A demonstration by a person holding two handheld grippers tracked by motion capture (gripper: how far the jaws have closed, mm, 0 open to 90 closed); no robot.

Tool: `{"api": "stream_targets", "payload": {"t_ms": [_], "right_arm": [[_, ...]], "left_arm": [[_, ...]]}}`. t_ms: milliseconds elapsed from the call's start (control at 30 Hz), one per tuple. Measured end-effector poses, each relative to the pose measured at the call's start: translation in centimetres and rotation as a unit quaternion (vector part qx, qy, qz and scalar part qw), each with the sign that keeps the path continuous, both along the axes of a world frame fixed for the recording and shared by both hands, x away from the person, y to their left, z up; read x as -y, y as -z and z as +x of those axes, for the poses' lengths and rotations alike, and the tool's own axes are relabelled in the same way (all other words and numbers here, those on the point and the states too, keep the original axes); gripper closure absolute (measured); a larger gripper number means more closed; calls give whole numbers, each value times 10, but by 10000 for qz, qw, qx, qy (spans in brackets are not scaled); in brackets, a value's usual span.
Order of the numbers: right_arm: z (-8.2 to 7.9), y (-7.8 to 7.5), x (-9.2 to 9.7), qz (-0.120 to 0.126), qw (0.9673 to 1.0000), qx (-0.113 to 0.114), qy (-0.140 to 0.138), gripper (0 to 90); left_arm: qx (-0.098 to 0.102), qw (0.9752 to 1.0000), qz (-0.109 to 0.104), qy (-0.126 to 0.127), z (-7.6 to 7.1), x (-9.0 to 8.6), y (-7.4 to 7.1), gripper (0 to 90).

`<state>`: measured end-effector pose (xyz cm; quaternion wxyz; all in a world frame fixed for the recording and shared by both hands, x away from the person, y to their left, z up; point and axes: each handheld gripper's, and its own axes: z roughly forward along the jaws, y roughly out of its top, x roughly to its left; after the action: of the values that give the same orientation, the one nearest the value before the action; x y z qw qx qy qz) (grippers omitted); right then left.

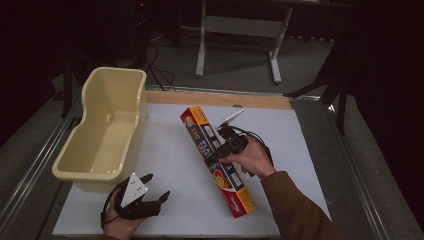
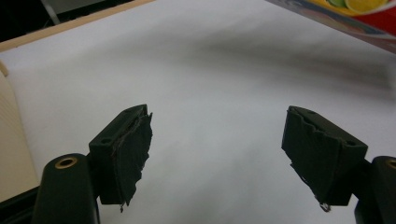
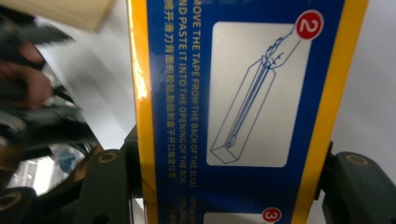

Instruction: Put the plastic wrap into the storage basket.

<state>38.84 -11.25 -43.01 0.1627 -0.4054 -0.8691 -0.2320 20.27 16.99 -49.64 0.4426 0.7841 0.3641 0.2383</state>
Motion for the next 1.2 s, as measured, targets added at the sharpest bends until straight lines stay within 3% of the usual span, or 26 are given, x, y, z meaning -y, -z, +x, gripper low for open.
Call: {"api": "stream_targets", "payload": {"t_ms": [267,467,700,1067,1200], "right_arm": [[14,-15,-15,697,9971,-59,310,398],[19,-26,-26,963,9943,-19,459,398],[28,-36,-40,1371,9876,-103,755,398],[40,-53,-59,1699,9791,-151,1107,397],[44,-56,-64,1710,9785,-176,1138,397]], "left_arm": [[6,10000,-6,5,0,0,0,237],[20,10000,-13,17,-1,0,-1,238],[36,10000,-3,22,-1,0,-1,238],[45,10000,-21,1,-1,-1,0,238],[43,10000,-48,-27,-1,-2,0,238]]}}
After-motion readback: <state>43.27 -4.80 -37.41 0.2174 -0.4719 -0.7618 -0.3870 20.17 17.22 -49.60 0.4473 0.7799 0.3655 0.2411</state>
